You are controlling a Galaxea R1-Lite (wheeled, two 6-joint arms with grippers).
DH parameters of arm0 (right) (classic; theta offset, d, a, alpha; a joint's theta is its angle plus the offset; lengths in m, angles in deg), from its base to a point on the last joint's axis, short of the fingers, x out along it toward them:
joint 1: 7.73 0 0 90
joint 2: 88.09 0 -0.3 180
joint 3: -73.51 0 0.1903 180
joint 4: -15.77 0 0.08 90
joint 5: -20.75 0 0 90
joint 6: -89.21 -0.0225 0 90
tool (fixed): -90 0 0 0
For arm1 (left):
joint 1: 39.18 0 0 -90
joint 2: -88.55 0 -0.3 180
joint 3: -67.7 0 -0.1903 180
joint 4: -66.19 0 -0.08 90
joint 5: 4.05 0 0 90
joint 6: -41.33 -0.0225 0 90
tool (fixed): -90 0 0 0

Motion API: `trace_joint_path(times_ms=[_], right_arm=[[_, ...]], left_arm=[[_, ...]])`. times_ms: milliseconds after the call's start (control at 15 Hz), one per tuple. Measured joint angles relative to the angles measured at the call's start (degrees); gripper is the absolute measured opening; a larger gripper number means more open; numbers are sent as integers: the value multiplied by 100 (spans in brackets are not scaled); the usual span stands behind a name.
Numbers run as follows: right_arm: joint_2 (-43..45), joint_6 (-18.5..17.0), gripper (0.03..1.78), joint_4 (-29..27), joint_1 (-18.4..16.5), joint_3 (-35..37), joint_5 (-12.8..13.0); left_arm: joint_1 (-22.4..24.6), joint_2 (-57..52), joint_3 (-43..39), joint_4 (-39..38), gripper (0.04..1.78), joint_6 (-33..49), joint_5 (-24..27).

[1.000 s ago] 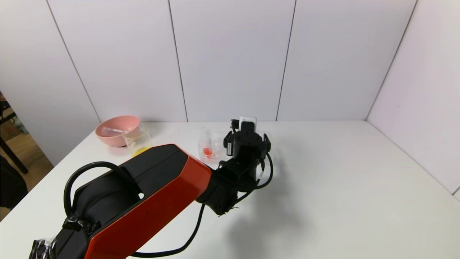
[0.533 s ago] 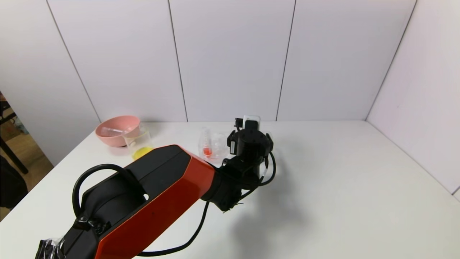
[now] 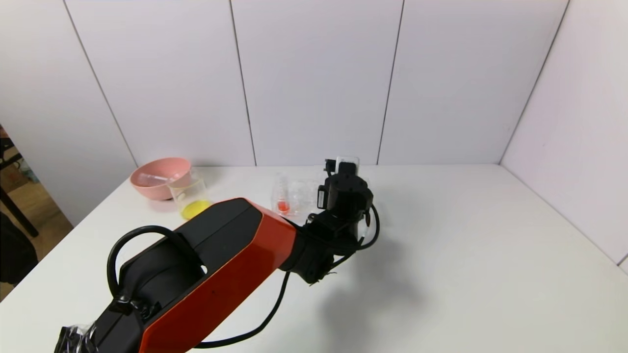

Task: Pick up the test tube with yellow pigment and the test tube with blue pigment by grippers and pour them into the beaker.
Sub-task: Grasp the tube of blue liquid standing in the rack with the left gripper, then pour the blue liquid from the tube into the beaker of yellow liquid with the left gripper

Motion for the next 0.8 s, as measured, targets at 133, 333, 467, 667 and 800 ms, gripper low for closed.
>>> trace_joint_path(times_ms=[133,333,467,667,800], right_arm=[[-1,0,171,0,0,0,-2],[0,-4,171,-2,0,0,0],[-1,-2,171,0,-2,0,0],[0,0,171,0,-2,0,0],[0,-4,171,0,0,0,0]], left_arm=[[-15,13,101,74,46,4,-7],[-22,11,132,90,46,-5,-18],[-26,-16,121,84,46,-57,-24],[-83,-116,104,35,46,-204,-33],[-155,-218,93,63,46,-301,-90]])
